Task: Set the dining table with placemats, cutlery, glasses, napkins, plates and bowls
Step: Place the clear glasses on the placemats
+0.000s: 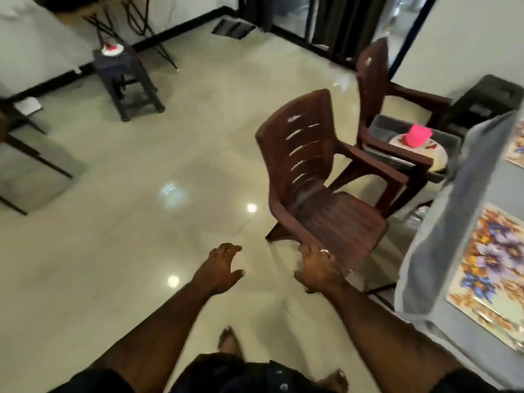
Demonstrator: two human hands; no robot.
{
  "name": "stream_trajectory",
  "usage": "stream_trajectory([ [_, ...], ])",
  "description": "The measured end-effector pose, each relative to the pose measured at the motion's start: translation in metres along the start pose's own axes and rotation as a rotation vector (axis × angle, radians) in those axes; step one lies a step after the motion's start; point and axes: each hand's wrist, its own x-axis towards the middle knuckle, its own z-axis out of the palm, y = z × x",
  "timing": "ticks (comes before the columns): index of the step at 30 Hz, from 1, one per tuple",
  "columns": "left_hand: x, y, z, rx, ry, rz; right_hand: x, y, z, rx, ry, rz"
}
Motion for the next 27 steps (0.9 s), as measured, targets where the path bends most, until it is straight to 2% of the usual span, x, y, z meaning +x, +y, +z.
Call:
stream_trajectory([
  [6, 0.035, -0.071, -0.085, -0.048, 0.031, -0.030, 0.055, -0.111, -0.041, 0.019, 0.010, -0.076],
  [10, 0.084, -0.087, -0.127, -0.084, 0.056, -0.005, 0.103, -0.139, -0.071, 0.035, 0.032, -0.100],
  [18, 0.214, -0.119, -0.215, -0.045, 0.021, -0.039, 0.259, -0.196, -0.122, 0.048, -0.067, -0.173],
  [22, 0.273, -0.130, -0.280, -0.068, 0.077, -0.085, 0.333, -0.224, -0.166, -0.057, -0.094, -0.265],
  [27, 0.357, -0.151, -0.352, -0.125, 0.159, -0.106, 0.437, -0.252, -0.241, -0.118, -0.049, -0.318],
])
